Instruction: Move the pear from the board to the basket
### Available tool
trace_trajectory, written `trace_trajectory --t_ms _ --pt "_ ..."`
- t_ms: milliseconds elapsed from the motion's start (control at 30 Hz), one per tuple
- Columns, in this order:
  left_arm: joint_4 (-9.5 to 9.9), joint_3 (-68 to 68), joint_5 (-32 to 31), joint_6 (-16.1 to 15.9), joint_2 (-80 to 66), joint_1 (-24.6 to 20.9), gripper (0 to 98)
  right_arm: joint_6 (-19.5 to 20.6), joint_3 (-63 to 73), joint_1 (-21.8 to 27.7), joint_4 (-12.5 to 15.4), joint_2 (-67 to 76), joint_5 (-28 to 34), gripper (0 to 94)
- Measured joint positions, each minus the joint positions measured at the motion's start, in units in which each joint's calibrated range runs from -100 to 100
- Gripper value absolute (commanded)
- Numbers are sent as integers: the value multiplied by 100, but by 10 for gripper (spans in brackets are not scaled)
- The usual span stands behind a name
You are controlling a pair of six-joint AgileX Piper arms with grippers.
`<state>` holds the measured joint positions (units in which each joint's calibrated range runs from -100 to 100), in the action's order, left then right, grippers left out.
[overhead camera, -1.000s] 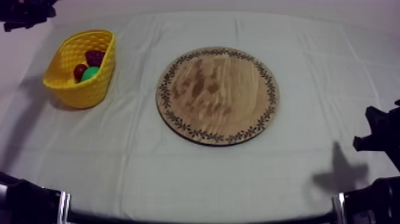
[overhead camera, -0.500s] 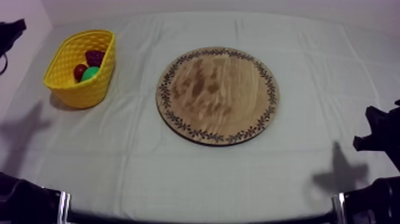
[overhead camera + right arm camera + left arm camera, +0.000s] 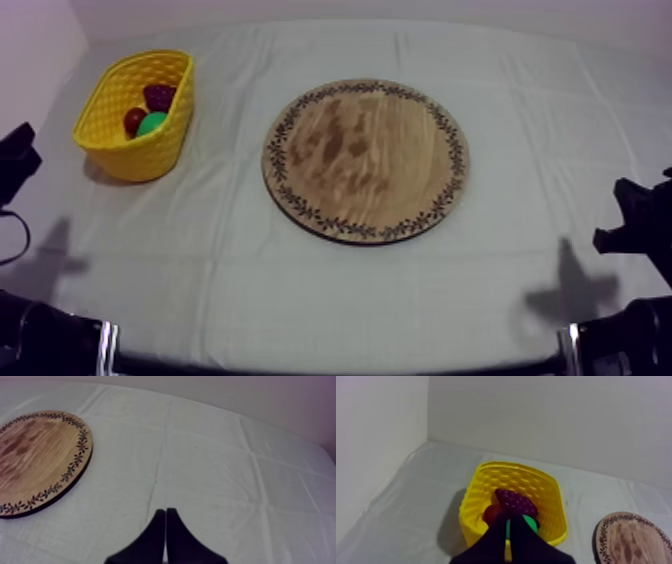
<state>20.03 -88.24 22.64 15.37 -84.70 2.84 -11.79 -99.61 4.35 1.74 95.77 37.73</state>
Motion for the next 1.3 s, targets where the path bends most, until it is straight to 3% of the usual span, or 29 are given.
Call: trace_trajectory --t_ms 400,633,1000,1300 --pt "-75 -909 -291 53 -1010 13 0 0 0 0 0 0 -3 5" --pt "-220 -963 -115 73 -1449 34 0 0 0 0 0 0 -3 5" --pt "-276 -986 115 125 -1530 20 0 0 0 0 0 0 4 5" --pt "-346 -1005 278 -18 -1530 20 0 0 0 0 0 0 4 5"
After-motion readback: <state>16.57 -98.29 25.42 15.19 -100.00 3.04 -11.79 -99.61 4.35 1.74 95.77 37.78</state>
